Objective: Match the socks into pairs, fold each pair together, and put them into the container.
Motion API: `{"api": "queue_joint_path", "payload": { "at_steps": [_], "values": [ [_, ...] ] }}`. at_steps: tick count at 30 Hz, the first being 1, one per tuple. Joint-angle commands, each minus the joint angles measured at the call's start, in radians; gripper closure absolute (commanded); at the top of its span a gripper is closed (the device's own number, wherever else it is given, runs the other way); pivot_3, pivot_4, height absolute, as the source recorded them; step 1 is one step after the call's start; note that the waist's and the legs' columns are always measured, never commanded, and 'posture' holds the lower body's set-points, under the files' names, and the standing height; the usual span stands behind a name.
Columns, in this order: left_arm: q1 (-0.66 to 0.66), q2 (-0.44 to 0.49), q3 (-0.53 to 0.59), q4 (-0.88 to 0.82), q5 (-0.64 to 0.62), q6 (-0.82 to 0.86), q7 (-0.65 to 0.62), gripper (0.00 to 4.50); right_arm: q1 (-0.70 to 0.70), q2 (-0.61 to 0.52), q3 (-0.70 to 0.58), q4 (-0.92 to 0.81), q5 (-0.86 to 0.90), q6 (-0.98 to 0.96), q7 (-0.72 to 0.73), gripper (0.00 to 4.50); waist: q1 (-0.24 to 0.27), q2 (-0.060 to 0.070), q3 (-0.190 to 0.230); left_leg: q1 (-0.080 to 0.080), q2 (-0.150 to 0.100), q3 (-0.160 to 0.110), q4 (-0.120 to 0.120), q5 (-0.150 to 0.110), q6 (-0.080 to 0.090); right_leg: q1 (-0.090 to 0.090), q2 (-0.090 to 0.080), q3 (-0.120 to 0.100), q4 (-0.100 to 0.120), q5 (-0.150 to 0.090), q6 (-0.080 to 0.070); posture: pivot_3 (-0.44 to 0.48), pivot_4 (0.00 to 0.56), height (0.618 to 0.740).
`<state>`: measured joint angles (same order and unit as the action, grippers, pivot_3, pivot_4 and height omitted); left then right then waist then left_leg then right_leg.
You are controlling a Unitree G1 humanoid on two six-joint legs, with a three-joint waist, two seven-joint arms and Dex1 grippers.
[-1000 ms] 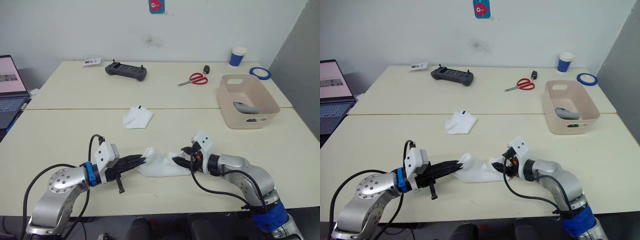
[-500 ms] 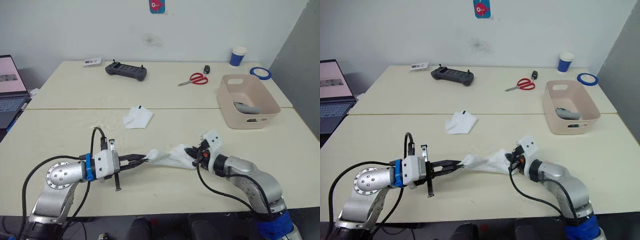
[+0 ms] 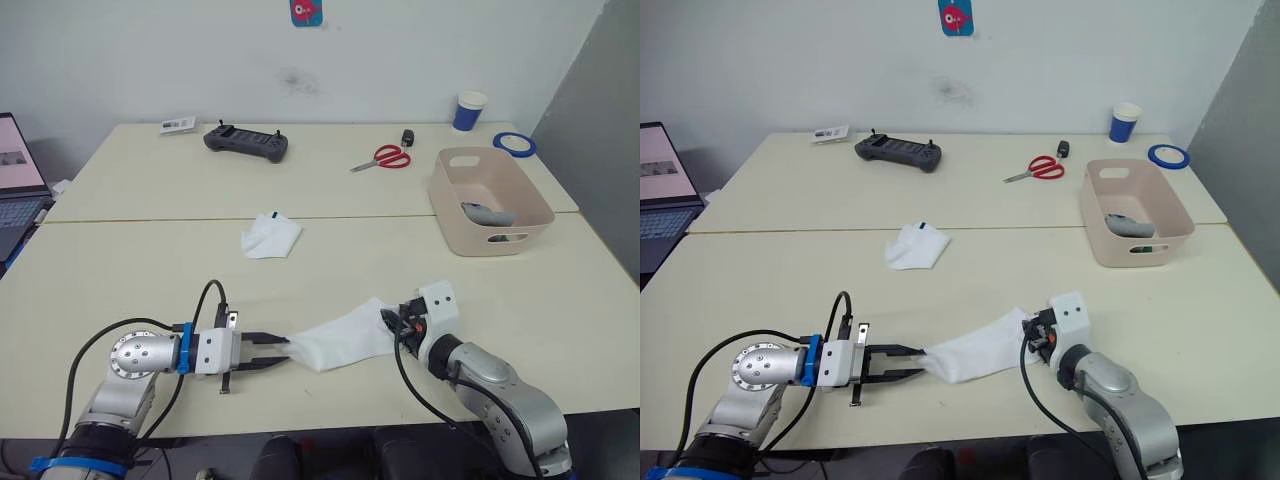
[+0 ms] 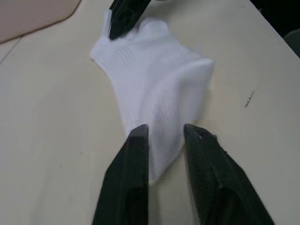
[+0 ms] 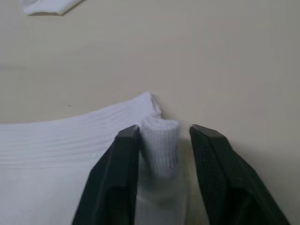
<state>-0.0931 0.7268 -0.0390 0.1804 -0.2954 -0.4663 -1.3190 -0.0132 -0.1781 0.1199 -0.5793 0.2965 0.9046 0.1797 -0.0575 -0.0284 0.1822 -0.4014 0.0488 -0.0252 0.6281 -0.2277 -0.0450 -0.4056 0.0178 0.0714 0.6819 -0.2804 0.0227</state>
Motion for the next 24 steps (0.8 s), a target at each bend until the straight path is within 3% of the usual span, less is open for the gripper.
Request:
{"api": "queue_joint_path", "payload": {
  "at_steps": [1, 5, 7, 10, 13, 18, 24],
  "values": [
    [0.06, 0.043, 0.076, -0.128, -0.079, 0.177, 0.077, 1.97, 0.003, -0.017, -0.005, -0.052, 0.006, -0.016, 0.013, 1.35, 0.0, 0.0, 0.0, 0.0, 0.0, 0.0, 0.0, 0.0, 0.0, 0.0, 0.0, 0.0, 0.0, 0.0, 0.0, 0.0, 0.15, 0.74],
    [0.213, 0.089, 0.174, -0.332, -0.188, 0.44, 0.181, 0.67, 0.018, -0.108, -0.007, -0.087, -0.002, -0.084, 0.086, 0.0, -0.002, 0.0, 0.0, 0.0, 0.0, 0.0, 0.0, 0.0, 0.0, 0.0, -0.001, 0.0, -0.001, -0.001, -0.001, 0.0, 0.15, 0.74],
    [0.279, 0.099, 0.219, -0.454, -0.296, 0.634, 0.273, 0.05, 0.022, -0.162, -0.023, -0.093, -0.005, -0.129, 0.129, 0.0, -0.002, 0.0, 0.0, 0.0, 0.0, 0.0, -0.001, 0.0, 0.0, 0.0, -0.002, 0.0, -0.001, -0.002, -0.001, 0.0, 0.15, 0.74],
    [0.36, 0.119, 0.295, -0.617, -0.638, 1.012, 0.476, 0.02, 0.011, -0.246, -0.044, -0.09, 0.021, -0.197, 0.228, 0.0, 0.0, 0.0, 0.0, 0.0, 0.001, -0.001, 0.0, 0.0, 0.0, 0.0, -0.003, 0.0, 0.0, -0.002, -0.001, 0.0, 0.15, 0.74],
    [0.416, 0.14, 0.334, -0.685, -0.932, 1.247, 0.639, 0.02, -0.013, -0.327, -0.025, -0.088, 0.041, -0.233, 0.334, 0.0, 0.0, 0.0, 0.001, 0.001, 0.001, -0.001, 0.0, 0.0, 0.0, 0.001, -0.004, 0.0, 0.0, -0.002, -0.001, 0.0, 0.15, 0.74],
    [0.41, 0.121, 0.297, -0.708, -1.113, 1.402, 0.886, 0.02, -0.032, -0.407, 0.026, -0.13, 0.077, -0.267, 0.462, 0.0, 0.002, 0.0, 0.0, 0.002, 0.0, -0.001, 0.0, 0.0, 0.0, 0.001, -0.002, -0.001, 0.001, -0.002, -0.001, 0.0, 0.15, 0.74],
    [0.268, 0.0, 0.169, -0.653, -1.268, 1.458, 1.211, 0.02, -0.027, -0.476, 0.064, -0.146, 0.043, -0.31, 0.519, 0.0, 0.011, -0.002, -0.001, 0.001, -0.002, -0.001, 0.001, 0.0, 0.0, 0.002, -0.002, 0.0, 0.0, -0.001, 0.001, 0.0, 0.15, 0.74]
  ]
}}
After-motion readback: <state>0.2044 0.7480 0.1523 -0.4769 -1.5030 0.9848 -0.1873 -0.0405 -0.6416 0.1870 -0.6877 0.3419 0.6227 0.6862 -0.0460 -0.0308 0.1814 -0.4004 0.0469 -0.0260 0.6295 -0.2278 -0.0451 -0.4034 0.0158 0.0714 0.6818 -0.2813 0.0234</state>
